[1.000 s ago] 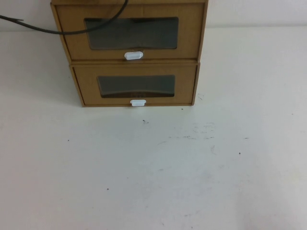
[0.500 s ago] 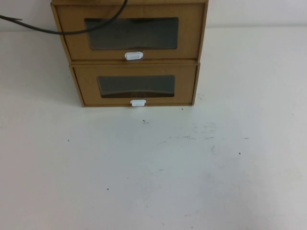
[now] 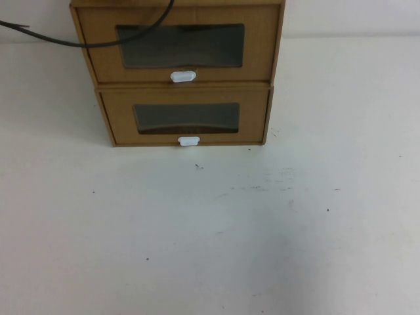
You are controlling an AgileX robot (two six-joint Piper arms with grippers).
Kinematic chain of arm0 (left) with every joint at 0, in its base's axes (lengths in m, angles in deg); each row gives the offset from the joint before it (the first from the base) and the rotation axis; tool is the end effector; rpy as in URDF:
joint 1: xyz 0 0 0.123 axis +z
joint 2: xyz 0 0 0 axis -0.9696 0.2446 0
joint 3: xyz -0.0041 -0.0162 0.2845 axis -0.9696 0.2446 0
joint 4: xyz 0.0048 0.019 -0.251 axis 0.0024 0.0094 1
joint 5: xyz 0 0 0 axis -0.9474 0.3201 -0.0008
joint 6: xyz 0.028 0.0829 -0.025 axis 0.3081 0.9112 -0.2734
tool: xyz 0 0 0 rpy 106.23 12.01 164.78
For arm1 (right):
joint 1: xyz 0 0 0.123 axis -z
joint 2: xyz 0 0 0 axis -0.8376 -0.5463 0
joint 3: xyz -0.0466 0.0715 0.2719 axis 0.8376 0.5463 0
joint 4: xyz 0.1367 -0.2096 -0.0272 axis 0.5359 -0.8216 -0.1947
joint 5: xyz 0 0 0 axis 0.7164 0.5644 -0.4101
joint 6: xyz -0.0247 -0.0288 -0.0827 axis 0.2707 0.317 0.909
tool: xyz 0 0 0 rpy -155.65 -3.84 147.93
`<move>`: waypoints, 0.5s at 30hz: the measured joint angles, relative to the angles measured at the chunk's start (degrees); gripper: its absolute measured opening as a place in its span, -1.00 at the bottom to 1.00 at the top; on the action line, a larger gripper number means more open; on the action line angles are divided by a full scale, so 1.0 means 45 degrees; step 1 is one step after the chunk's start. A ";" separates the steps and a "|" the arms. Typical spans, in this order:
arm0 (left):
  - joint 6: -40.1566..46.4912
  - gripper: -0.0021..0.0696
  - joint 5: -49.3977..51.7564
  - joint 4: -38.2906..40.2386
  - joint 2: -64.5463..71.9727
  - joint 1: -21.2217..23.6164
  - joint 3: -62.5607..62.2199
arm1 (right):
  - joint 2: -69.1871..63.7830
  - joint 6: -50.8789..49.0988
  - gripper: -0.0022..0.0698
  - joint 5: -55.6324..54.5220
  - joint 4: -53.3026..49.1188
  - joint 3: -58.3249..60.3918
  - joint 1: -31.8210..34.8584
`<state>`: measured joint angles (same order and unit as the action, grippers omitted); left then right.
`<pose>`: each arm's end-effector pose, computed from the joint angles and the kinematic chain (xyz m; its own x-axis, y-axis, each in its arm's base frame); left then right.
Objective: Open the shoe box
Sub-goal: 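Pull the top drawer of the cardboard box fully open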
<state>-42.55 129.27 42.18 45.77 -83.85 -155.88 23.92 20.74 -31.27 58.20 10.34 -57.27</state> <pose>0.4793 -0.1132 0.4004 -0.3592 0.2161 -0.9079 0.6336 0.7708 -0.0672 0.1310 0.0343 0.3215 -0.4719 -0.2280 -0.8517 -0.4366 0.8996 0.0011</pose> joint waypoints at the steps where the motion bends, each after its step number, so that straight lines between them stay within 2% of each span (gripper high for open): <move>1: 0.0000 -0.95 0.0000 0.0000 0.0000 0.0000 -0.0008 | -0.0154 0.0000 -0.99 -0.0099 0.0102 0.0000 0.0000; 5: 0.0000 -0.95 0.0021 0.0050 0.0000 0.0000 -0.0008 | -0.0818 -0.0072 -0.99 -0.0589 0.2266 0.0000 0.0000; 7: 0.0000 -0.95 0.0021 0.0050 0.0000 0.0000 -0.0008 | -0.1214 0.0090 -0.99 -0.0618 0.4646 0.0000 0.0000; 12: 0.0000 -0.95 0.0021 0.0050 0.0000 0.0008 -0.0008 | -0.2521 0.2551 -0.99 -0.0360 1.0883 -0.0018 0.0000; 15: 0.0000 -0.95 0.0021 0.0050 0.0000 0.0008 -0.0008 | -0.3288 0.3099 -0.99 -0.0583 1.3157 -0.0049 0.0000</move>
<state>-42.55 129.36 42.41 45.77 -83.82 -155.91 9.12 34.68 -33.89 117.40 10.11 -57.27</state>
